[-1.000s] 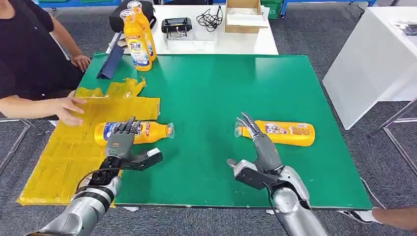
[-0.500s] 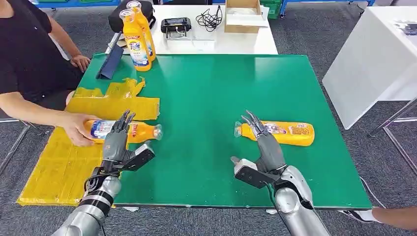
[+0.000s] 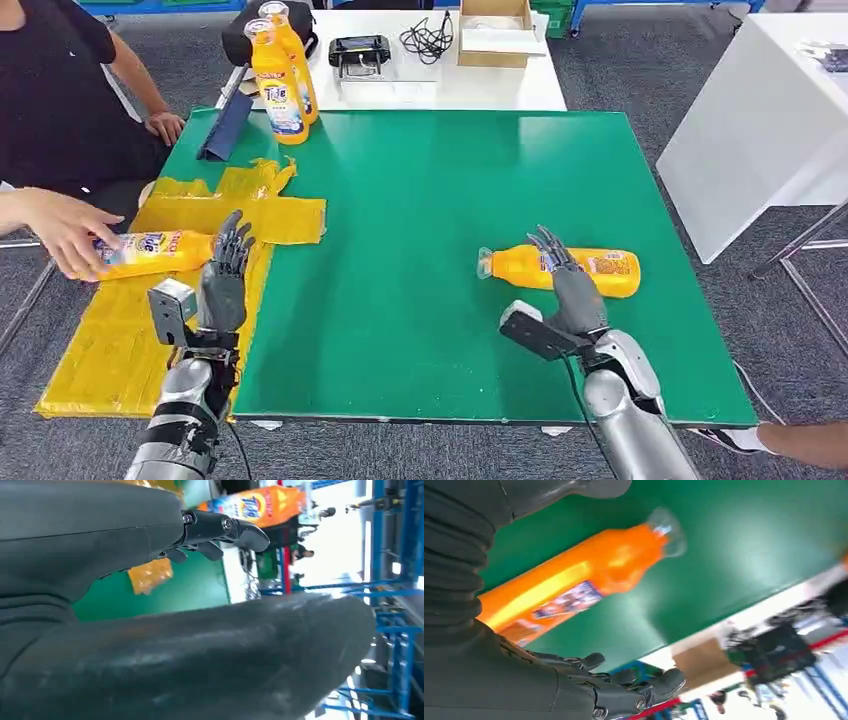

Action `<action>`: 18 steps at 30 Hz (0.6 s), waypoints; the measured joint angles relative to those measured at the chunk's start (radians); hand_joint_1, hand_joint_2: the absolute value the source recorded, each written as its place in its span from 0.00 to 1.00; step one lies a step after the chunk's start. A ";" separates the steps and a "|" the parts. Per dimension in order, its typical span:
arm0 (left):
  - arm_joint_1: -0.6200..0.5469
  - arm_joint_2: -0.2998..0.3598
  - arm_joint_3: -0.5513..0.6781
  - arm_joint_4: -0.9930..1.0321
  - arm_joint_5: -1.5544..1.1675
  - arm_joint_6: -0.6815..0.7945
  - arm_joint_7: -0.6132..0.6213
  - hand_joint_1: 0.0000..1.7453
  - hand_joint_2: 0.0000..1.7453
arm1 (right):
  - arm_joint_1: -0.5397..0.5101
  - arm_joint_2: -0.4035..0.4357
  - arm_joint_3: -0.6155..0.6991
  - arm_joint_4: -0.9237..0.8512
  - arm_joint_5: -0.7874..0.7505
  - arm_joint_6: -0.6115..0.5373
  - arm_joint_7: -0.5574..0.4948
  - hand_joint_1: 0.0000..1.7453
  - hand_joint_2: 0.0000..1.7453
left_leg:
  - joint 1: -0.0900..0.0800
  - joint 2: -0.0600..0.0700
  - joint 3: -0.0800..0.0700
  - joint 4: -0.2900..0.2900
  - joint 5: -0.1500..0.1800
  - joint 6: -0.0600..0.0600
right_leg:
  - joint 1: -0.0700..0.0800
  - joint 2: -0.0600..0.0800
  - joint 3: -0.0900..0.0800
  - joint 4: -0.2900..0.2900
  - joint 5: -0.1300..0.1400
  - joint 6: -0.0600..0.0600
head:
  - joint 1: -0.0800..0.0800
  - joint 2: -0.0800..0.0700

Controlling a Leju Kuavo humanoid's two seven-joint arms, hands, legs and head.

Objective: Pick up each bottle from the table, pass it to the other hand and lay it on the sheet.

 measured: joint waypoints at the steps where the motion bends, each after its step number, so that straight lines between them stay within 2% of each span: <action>1: 0.005 -0.006 0.001 -0.012 0.001 -0.001 0.003 0.00 0.00 | -0.006 -0.002 -0.005 0.011 0.002 0.000 0.000 0.00 1.00 | 0.000 0.000 0.000 0.000 0.000 0.000 | 0.000 0.000 0.000 0.000 0.000 0.000 | 0.000 0.000; 14: 0.054 -0.046 -0.018 -0.117 -0.019 -0.006 0.011 0.00 0.00 | -0.039 -0.019 -0.056 0.092 0.023 0.006 0.030 0.00 1.00 | 0.000 0.000 -0.001 0.000 0.000 0.000 | 0.000 0.000 -0.001 0.000 0.000 0.000 | 0.000 0.000; 18: 0.052 -0.048 -0.056 -0.159 -0.001 0.013 0.047 0.00 0.00 | -0.139 -0.034 -0.067 0.198 0.043 0.062 0.069 0.00 1.00 | -0.002 0.001 -0.001 0.000 0.000 0.000 | -0.001 0.000 -0.001 0.000 0.001 0.001 | 0.000 0.000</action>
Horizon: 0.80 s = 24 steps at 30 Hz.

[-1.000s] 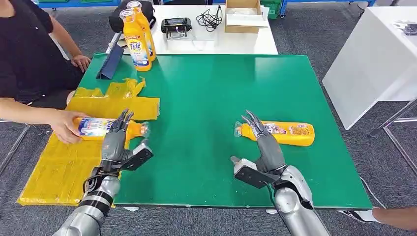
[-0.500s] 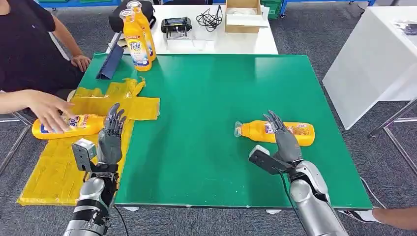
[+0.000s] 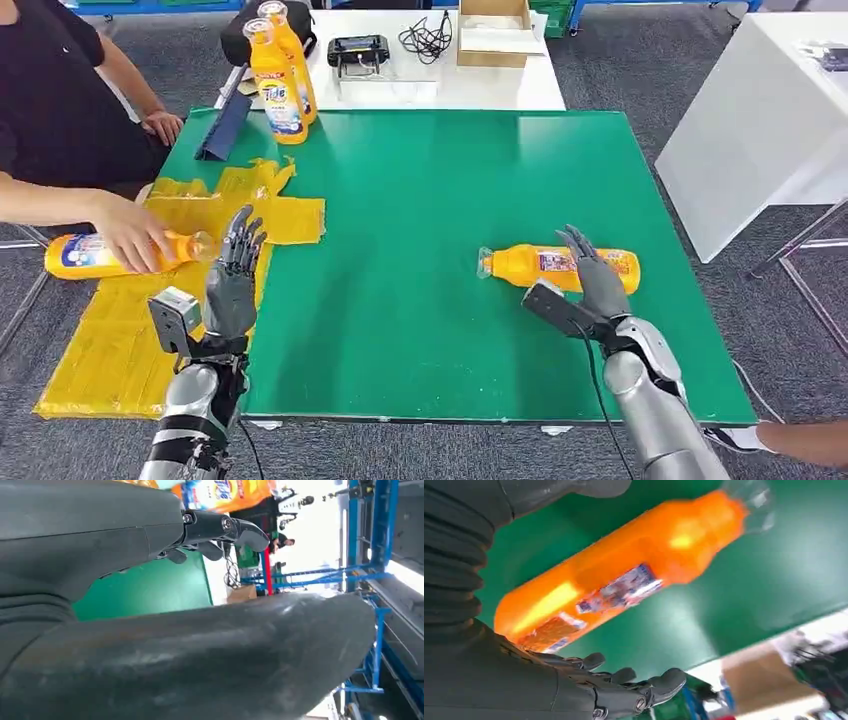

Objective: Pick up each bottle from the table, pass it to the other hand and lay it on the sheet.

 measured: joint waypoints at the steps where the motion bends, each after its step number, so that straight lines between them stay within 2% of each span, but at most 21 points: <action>1: -0.007 0.000 -0.006 -0.003 0.006 0.001 0.007 0.00 0.00 | -0.037 -0.002 0.000 0.040 0.008 0.011 0.011 0.00 1.00 | 0.000 0.000 0.001 0.000 0.000 0.000 | 0.000 0.000 0.000 0.000 0.000 0.000 | 0.000 0.000; 4: -0.018 0.002 -0.021 -0.011 0.018 0.004 0.014 0.00 0.00 | -0.126 -0.006 0.001 0.136 0.026 0.034 0.034 0.00 1.00 | 0.000 -0.001 0.002 0.001 0.001 0.001 | 0.000 -0.001 0.000 0.000 0.000 0.001 | 0.000 0.000; 9: -0.029 0.004 -0.029 -0.011 0.025 0.005 0.018 0.00 0.00 | -0.212 -0.010 0.006 0.278 0.051 0.070 0.050 0.00 1.00 | 0.001 -0.001 0.001 0.001 0.001 0.001 | 0.001 -0.001 0.000 0.000 0.000 0.001 | 0.000 0.000; 24: -0.053 0.018 -0.051 -0.005 0.053 -0.003 0.021 0.00 0.00 | -0.324 -0.027 0.061 0.460 0.084 0.183 0.084 0.00 1.00 | 0.000 -0.002 0.001 0.001 0.001 0.001 | 0.001 -0.001 0.000 0.000 0.000 0.001 | 0.000 0.000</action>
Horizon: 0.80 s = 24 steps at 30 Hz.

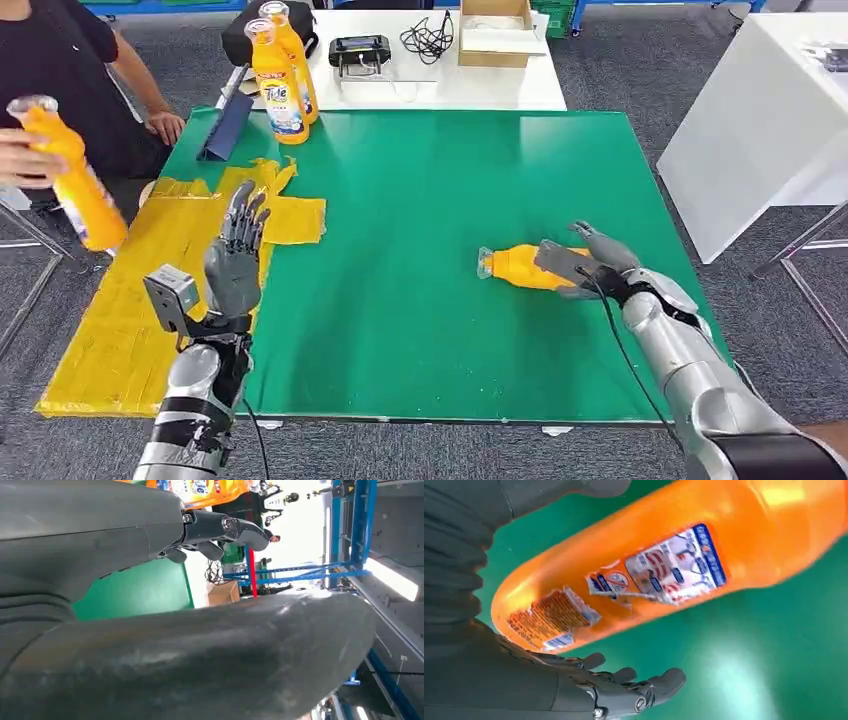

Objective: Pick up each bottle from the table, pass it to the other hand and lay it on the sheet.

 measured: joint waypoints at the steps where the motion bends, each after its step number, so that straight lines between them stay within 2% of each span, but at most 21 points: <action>1: -0.001 0.000 0.000 0.002 0.000 0.000 0.000 0.00 0.00 | -0.003 -0.001 0.003 0.006 0.000 0.001 0.000 0.00 1.00 | 0.000 0.000 0.000 0.000 0.000 0.000 | 0.000 0.000 0.000 0.000 0.000 0.000 | 0.000 0.000; 7: -0.002 0.001 -0.002 0.004 0.000 0.000 0.000 0.00 0.00 | -0.015 -0.008 0.016 0.031 0.002 0.011 0.008 0.00 1.00 | 0.000 0.000 0.000 0.000 0.000 0.000 | 0.000 0.000 0.000 0.000 0.000 0.000 | 0.000 0.000; 22: -0.050 0.008 -0.039 0.062 0.043 -0.027 -0.004 0.00 0.00 | -0.032 -0.064 0.119 0.117 0.073 0.175 0.100 0.00 1.00 | 0.000 -0.001 0.001 0.000 0.000 0.000 | 0.000 -0.001 0.000 0.000 0.000 0.000 | 0.000 0.000; 24: -0.060 0.008 -0.051 0.074 0.050 -0.038 -0.008 0.00 0.00 | -0.015 -0.081 0.131 0.131 0.066 0.233 0.127 1.00 1.00 | 0.000 -0.001 0.004 0.000 -0.001 0.000 | 0.001 0.000 0.001 -0.001 0.000 0.000 | 0.001 0.000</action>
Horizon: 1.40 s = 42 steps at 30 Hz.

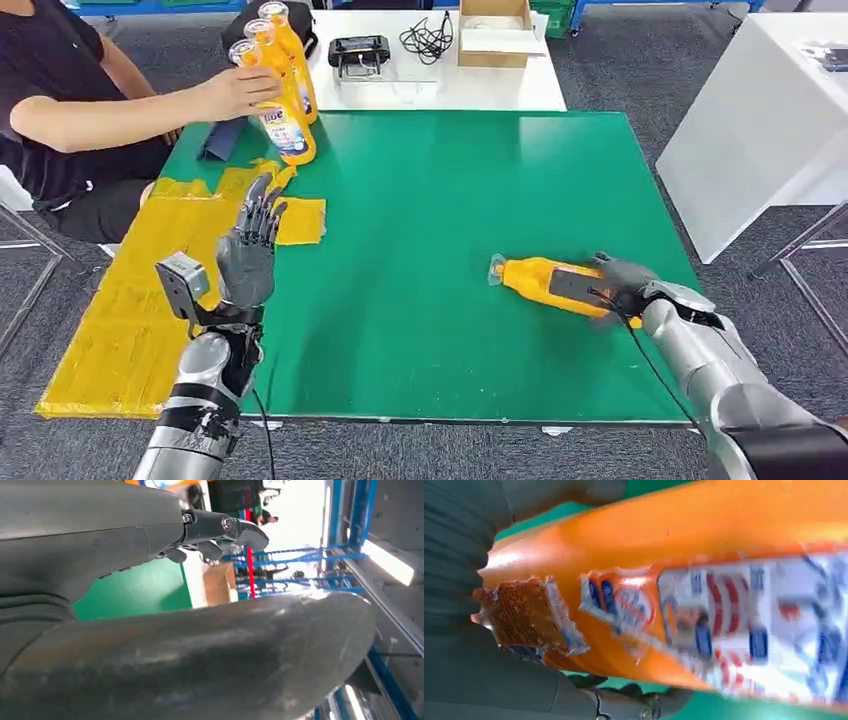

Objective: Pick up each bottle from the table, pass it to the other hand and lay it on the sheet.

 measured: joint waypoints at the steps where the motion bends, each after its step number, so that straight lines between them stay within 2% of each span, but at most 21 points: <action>1: -0.006 -0.001 -0.010 0.008 0.003 -0.003 -0.002 0.00 0.00 | 0.006 -0.011 0.003 0.000 -0.006 0.026 0.001 1.00 1.00 | 0.000 0.000 0.001 0.000 -0.001 0.000 | 0.000 -0.001 0.002 -0.001 0.000 0.000 | -0.002 0.000; 5: -0.041 -0.015 -0.069 0.065 0.011 0.016 -0.009 0.00 0.00 | 0.062 -0.066 0.005 0.005 -0.037 0.028 -0.037 1.00 1.00 | 0.007 -0.014 0.018 -0.002 -0.005 0.002 | 0.010 -0.012 0.019 -0.011 -0.007 0.003 | 0.001 0.000; 9: -0.065 -0.015 -0.095 0.099 0.046 0.018 -0.010 0.00 0.00 | 0.087 -0.072 0.004 0.008 -0.062 0.008 -0.029 1.00 1.00 | 0.011 -0.010 0.040 -0.003 -0.015 0.003 | 0.015 -0.011 0.042 -0.016 -0.012 0.004 | 0.001 0.000; 12: -0.063 -0.014 -0.098 0.091 0.055 0.027 -0.001 0.00 0.00 | 0.105 -0.069 -0.015 0.005 -0.113 -0.067 -0.034 1.00 1.00 | 0.011 -0.010 0.041 -0.003 -0.014 0.005 | 0.013 -0.011 0.057 -0.017 -0.011 0.005 | 0.001 0.000; 13: -0.061 -0.013 -0.099 0.082 0.056 0.029 0.000 0.00 0.00 | 0.109 -0.064 -0.029 0.003 -0.131 -0.099 -0.038 1.00 1.00 | 0.010 -0.009 0.038 -0.002 -0.012 0.008 | 0.012 -0.010 0.054 -0.017 -0.008 0.009 | 0.000 0.000; 17: -0.051 -0.010 -0.099 0.071 0.056 0.037 0.002 0.00 0.00 | 0.129 -0.043 -0.062 -0.002 -0.175 -0.168 -0.081 1.00 1.00 | 0.008 -0.008 0.037 -0.002 -0.012 0.008 | 0.009 -0.008 0.053 -0.017 -0.007 0.010 | 0.000 0.000; 22: -0.017 -0.003 -0.088 0.070 0.034 0.006 0.002 0.00 0.00 | 0.182 0.044 -0.172 -0.047 -0.353 -0.304 -0.296 1.00 1.00 | 0.009 0.008 0.037 -0.003 -0.014 0.008 | 0.009 0.007 0.049 -0.017 -0.007 0.010 | 0.000 0.000; 25: 0.008 -0.003 -0.079 0.069 0.016 -0.010 0.003 0.00 0.00 | 0.235 0.106 -0.239 -0.119 -0.440 -0.294 -0.381 1.00 1.00 | 0.009 0.007 0.034 -0.003 -0.014 0.007 | 0.009 0.007 0.044 -0.015 -0.007 0.010 | 0.000 0.000; 31: 0.045 -0.010 -0.060 0.066 0.045 -0.049 0.033 0.00 0.00 | 0.309 0.196 -0.291 -0.258 -0.469 -0.264 -0.414 1.00 1.00 | 0.009 0.002 0.023 -0.002 -0.010 0.005 | 0.009 0.001 0.033 -0.011 -0.007 0.009 | -0.001 0.000; 32: 0.052 -0.013 -0.058 0.062 0.059 -0.062 0.050 0.00 1.00 | 0.324 0.209 -0.291 -0.281 -0.465 -0.261 -0.414 1.00 1.00 | 0.009 0.002 0.022 -0.002 -0.010 0.005 | 0.009 0.001 0.032 -0.011 -0.007 0.009 | 0.000 0.000; 38: 0.088 -0.042 -0.052 0.053 0.119 -0.101 0.096 0.00 1.00 | 0.425 0.332 -0.247 -0.437 -0.466 -0.296 -0.444 1.00 1.00 | 0.009 0.001 0.014 -0.002 -0.010 0.005 | 0.009 0.001 0.022 -0.009 -0.007 0.009 | 0.000 0.000; 42: 0.122 -0.062 -0.072 0.012 0.130 -0.098 0.125 0.00 1.00 | 0.478 0.396 -0.167 -0.571 -0.479 -0.300 -0.411 1.00 1.00 | 0.009 0.002 0.009 -0.002 -0.010 0.005 | 0.009 0.001 0.018 -0.008 -0.007 0.009 | 0.000 0.000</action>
